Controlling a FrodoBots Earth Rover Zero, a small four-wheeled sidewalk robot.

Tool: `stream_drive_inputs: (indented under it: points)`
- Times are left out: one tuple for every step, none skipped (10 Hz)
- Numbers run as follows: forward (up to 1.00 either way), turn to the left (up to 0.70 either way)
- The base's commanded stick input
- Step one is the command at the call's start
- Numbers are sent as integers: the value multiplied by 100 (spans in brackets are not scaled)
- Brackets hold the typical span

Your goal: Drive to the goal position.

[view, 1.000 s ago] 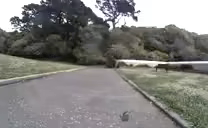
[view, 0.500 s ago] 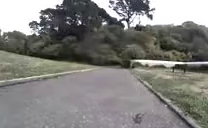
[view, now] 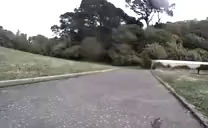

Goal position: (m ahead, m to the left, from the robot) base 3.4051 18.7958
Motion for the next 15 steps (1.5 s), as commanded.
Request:
stream_drive_inputs:
  points:
    - [0, 0]
    - [0, 0]
    - [16, 0]
    - [44, 0]
    - [70, 0]
    - [70, 0]
    - [70, 0]
    - [70, 0]
    - [70, 0]
    - [70, 0]
    - [70, 0]
    - [70, -1]
    - [70, -5]
    - [70, -8]
    - [70, -18]
